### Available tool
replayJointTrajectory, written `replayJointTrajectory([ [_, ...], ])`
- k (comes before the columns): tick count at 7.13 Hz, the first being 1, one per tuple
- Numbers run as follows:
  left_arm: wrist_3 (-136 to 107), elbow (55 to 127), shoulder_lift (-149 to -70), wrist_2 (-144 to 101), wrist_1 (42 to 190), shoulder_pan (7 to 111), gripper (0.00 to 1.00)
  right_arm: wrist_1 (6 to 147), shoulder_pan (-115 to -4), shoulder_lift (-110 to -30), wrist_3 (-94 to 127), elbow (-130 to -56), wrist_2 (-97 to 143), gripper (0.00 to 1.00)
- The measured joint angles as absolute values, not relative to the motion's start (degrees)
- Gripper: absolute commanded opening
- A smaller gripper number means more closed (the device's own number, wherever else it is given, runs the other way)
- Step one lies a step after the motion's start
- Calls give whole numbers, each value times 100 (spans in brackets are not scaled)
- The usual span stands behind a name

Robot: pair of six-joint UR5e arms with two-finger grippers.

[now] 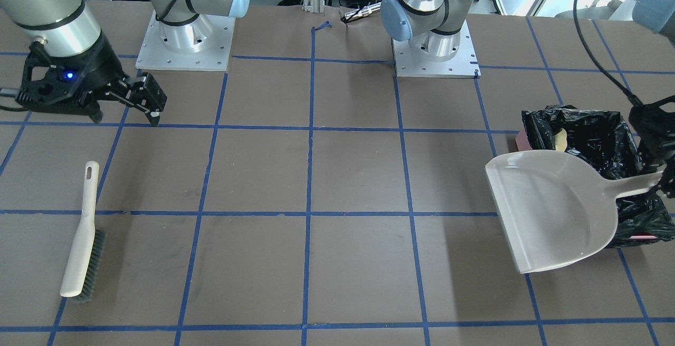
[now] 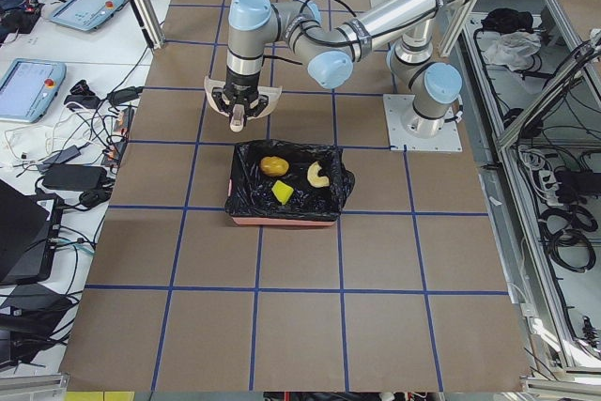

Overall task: Sweep and dump trash into bin
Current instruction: 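Bring the empty dustpan back and lower it onto the table with the left gripper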

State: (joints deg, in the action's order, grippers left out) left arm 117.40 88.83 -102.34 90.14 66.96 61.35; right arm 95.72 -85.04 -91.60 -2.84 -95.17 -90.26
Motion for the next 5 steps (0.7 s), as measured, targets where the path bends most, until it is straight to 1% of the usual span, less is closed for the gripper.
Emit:
replayJointTrajectory([
  [2, 11058, 8836, -10745, 8933, 6444, 6663, 0, 9276, -8713, -9449, -156, -9487, -9045, 100],
  [5, 10190, 8659, -11644, 8614, 6235, 7250, 0, 9239, -8758, -9353, -163, -9240, -9057, 100],
])
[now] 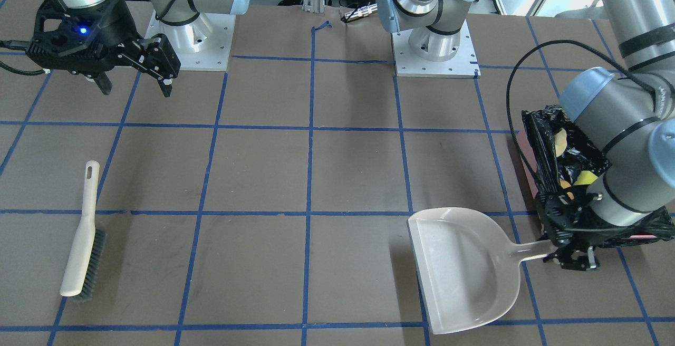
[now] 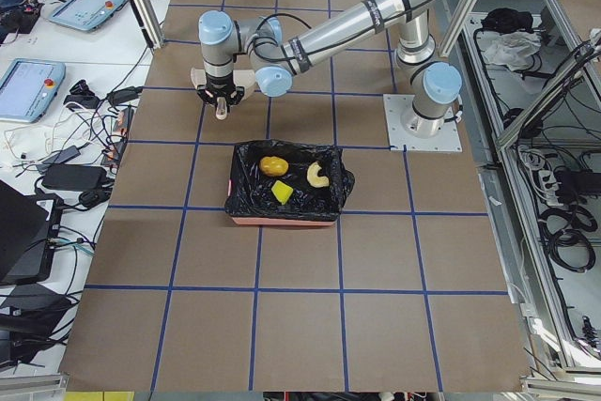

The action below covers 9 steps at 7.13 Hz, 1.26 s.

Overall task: Sweep and dump trash into bin
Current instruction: 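Bring the empty dustpan back and lower it onto the table with the left gripper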

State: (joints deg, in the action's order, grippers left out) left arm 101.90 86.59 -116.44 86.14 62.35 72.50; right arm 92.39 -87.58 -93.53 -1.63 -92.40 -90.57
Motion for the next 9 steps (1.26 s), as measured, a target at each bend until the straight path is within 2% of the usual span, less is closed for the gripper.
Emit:
replayJointTrajectory([
  [3, 9963, 8346, -12254, 8515, 6188, 7517, 0, 9231, -8758, -9215, -207, -9184, -9032, 100],
  [9, 10592, 8275, -12376, 8798, 6125, 7682, 0, 9283, -8736, -9128, -220, -9176, -9041, 100],
])
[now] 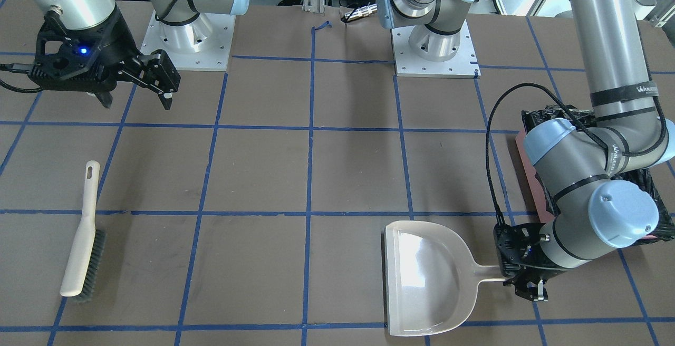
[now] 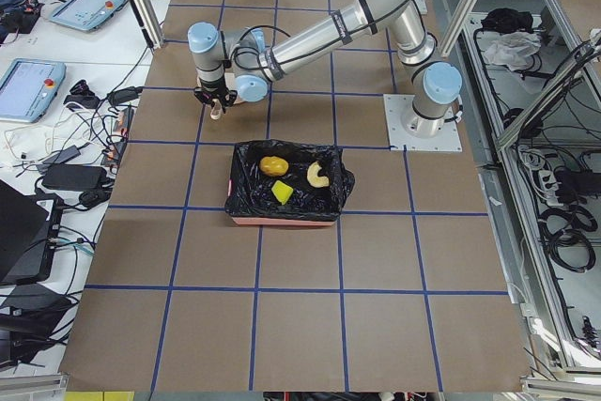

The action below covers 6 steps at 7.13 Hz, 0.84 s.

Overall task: Sweep and dump trash into bin
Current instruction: 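Bring the empty dustpan back and lower it onto the table with the left gripper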

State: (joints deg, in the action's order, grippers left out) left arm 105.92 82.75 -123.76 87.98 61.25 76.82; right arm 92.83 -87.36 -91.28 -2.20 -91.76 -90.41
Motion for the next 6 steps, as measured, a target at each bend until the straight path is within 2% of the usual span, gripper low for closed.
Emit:
replayJointTrajectory([
  [6, 10640, 8340, -12404, 8791, 6176, 7685, 1, 9288, -8725, -9132, -222, -9176, -9044, 100],
])
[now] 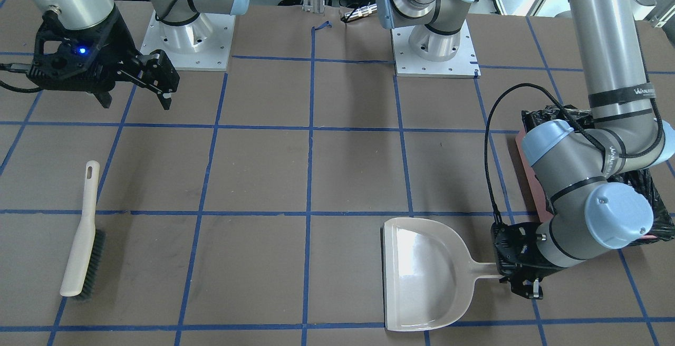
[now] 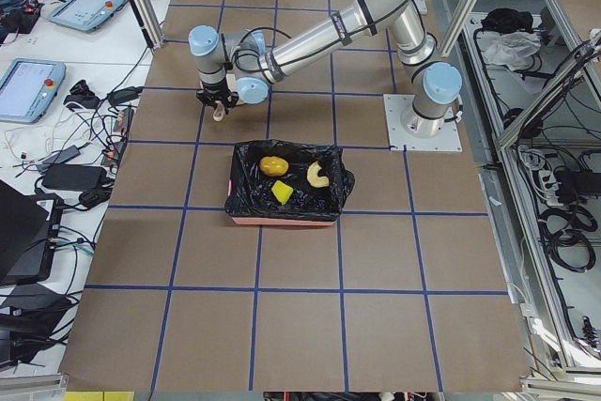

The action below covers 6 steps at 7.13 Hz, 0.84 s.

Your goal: Sweep and dump trash into bin

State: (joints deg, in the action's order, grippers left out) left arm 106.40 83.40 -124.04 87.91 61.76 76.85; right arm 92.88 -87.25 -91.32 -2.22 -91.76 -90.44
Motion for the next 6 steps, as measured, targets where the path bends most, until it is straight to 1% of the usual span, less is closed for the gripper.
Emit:
replayJointTrajectory([
  [1, 10665, 8345, -12416, 8788, 6178, 7687, 65, 9284, -8722, -9132, -226, -9176, -9051, 100],
  [2, 10673, 8350, -12425, 8783, 6189, 7689, 81, 9284, -8720, -9132, -236, -9176, -9057, 100],
  [4, 10628, 8352, -12413, 8751, 6228, 7707, 81, 9291, -8719, -9132, -291, -9176, -9061, 100],
  [6, 10138, 8342, -12194, 8532, 6398, 7778, 81, 9298, -8719, -9132, -318, -9176, -9061, 100],
])
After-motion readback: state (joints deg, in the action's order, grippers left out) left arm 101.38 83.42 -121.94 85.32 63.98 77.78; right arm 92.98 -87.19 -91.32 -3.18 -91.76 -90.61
